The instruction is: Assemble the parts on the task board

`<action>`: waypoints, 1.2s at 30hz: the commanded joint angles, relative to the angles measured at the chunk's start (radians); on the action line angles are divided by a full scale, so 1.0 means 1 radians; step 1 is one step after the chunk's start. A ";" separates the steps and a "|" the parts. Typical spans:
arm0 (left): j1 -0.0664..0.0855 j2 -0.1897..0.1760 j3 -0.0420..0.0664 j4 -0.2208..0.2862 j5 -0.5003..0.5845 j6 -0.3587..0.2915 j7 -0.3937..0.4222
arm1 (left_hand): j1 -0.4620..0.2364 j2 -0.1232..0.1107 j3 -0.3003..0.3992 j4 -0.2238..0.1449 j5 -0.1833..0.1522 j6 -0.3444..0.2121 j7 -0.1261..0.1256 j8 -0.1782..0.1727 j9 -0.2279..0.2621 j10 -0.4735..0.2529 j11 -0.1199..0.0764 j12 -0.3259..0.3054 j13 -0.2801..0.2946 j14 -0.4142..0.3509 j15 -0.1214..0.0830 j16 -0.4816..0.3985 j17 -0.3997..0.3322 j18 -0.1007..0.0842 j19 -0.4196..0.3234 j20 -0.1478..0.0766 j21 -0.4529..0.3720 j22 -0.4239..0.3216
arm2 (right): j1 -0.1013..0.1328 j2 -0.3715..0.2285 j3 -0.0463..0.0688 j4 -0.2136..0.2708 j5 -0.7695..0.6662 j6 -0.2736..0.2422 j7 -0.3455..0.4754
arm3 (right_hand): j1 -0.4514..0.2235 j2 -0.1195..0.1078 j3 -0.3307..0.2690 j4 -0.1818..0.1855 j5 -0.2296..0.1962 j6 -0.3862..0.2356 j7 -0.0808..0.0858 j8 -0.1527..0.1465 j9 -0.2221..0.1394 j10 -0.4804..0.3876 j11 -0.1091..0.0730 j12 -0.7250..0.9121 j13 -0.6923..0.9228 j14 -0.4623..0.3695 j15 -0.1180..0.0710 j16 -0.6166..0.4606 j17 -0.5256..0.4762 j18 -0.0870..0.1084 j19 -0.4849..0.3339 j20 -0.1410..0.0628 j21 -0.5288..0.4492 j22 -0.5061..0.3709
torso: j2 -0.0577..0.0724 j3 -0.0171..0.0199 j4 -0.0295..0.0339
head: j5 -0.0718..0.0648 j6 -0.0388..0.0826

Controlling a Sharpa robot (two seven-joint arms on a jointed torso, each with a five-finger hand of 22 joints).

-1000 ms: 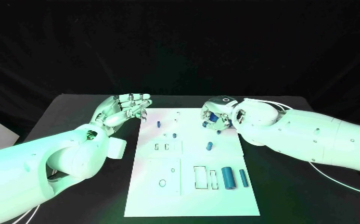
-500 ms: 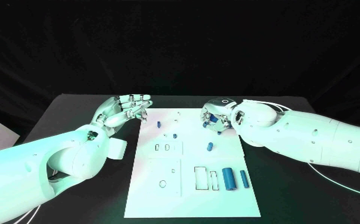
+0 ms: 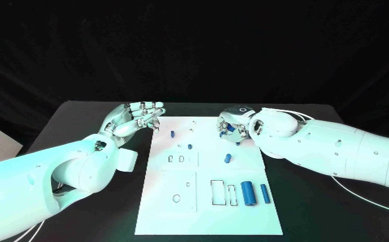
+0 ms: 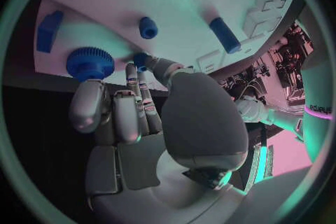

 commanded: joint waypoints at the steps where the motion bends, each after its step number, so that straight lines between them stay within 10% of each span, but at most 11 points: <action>1: 0.003 0.000 0.001 0.003 0.004 0.023 0.003 | -0.004 0.002 0.000 0.004 0.001 -0.008 0.017 -0.003 0.001 -0.009 0.001 -0.001 -0.001 -0.006 0.002 0.003 0.002 0.015 -0.007 0.001 0.006 0.001 | -0.003 0.003 -0.001 -0.002 -0.013 0.027 -0.003 | -0.001 0.013 0.000 0.006 0.001 0.008 0.002 0.007 0.002 0.009 -0.002 0.002 0.001 0.043 0.007 0.006 0.000 -0.019 0.004 0.004 0.004 0.003 | 0.001 0.0000 -0.0007 | 0.002 -0.001; 18: 0.003 0.000 0.001 0.002 0.004 0.025 0.001 | 0.001 0.005 0.002 0.000 0.000 -0.009 0.017 -0.002 0.001 -0.010 0.000 0.000 -0.001 -0.007 0.002 0.006 0.002 0.015 -0.008 0.001 0.008 0.002 | -0.003 -0.002 -0.001 0.038 -0.061 -0.101 -0.049 | 0.061 0.055 0.061 -0.035 -0.081 0.071 -0.023 0.069 0.055 0.083 -0.029 0.018 0.029 0.042 -0.015 0.022 0.004 -0.029 0.022 -0.014 0.053 0.077 | 0.002 0.0005 -0.0010 | 0.005 0.003; 36: 0.004 0.005 0.001 0.000 0.004 0.031 0.001 | 0.002 0.006 0.003 -0.001 0.000 -0.010 0.016 -0.002 0.001 -0.011 0.000 0.001 -0.001 -0.007 0.002 0.008 0.002 0.015 -0.008 0.001 0.009 0.002 | 0.006 0.085 0.002 0.019 -0.076 -0.232 -0.094 | 0.061 0.044 0.081 -0.064 -0.027 0.066 -0.021 0.084 0.080 0.087 -0.029 0.005 0.033 0.043 -0.016 0.028 0.003 -0.042 0.049 -0.017 0.105 0.151 | 0.005 -0.0009 -0.0006 | 0.012 0.008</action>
